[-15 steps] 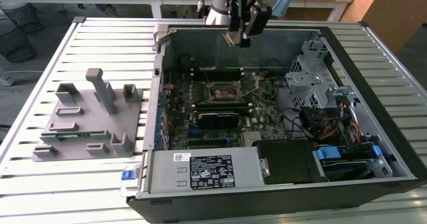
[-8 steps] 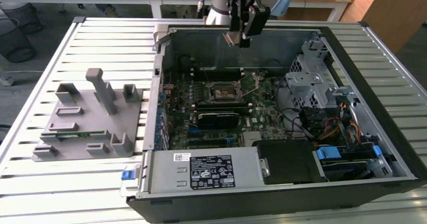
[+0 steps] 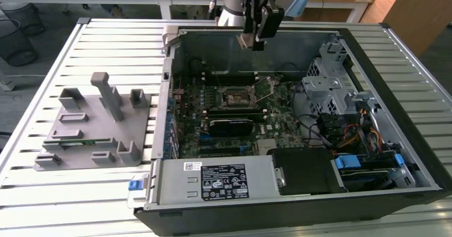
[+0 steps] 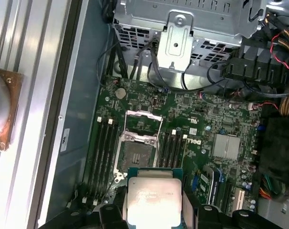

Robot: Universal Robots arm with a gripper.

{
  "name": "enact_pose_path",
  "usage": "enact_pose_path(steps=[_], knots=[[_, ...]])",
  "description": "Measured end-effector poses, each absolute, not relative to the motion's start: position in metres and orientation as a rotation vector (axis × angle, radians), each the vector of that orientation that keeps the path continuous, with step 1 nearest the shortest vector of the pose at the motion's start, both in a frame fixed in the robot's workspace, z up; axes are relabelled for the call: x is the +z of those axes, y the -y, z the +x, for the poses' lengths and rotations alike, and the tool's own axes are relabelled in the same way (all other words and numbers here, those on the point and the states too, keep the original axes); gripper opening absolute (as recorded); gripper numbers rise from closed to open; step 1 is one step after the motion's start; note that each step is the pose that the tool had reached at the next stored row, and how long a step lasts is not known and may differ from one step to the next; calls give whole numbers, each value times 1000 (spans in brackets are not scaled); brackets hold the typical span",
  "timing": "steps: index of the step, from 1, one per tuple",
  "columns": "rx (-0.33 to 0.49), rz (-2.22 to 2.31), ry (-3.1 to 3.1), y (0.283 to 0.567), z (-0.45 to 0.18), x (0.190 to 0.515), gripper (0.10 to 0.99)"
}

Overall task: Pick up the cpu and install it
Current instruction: 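Place the cpu into insertion slot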

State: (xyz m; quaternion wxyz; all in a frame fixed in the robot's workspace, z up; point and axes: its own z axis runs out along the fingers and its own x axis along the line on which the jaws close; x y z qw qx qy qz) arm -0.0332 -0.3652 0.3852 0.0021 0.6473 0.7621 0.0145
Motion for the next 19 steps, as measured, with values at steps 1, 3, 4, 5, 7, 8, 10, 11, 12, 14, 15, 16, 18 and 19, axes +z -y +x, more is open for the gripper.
enact_pose_path(steps=[1, 3, 4, 5, 7, 8, 10, 11, 12, 14, 15, 16, 18, 19], knots=[[45, 2038, -2385, 365, -33, 385, 541], [45, 2053, -2372, 365, -33, 385, 541], [45, 2060, -2366, 365, -33, 385, 541], [45, 2067, -2359, 365, -33, 385, 541], [45, 2081, -2347, 365, -33, 385, 541], [45, 2088, -2341, 365, -33, 385, 541], [45, 2102, -2327, 365, -33, 385, 541], [44, 2110, -2320, 365, -33, 385, 541], [44, 2119, -2311, 365, -33, 384, 541], [44, 2138, -2293, 365, -33, 384, 541], [44, 2143, -2288, 365, -33, 384, 541], [44, 2145, -2286, 365, -33, 384, 541], [44, 2148, -2283, 365, -33, 384, 541], [44, 2150, -2282, 365, -33, 384, 541]])
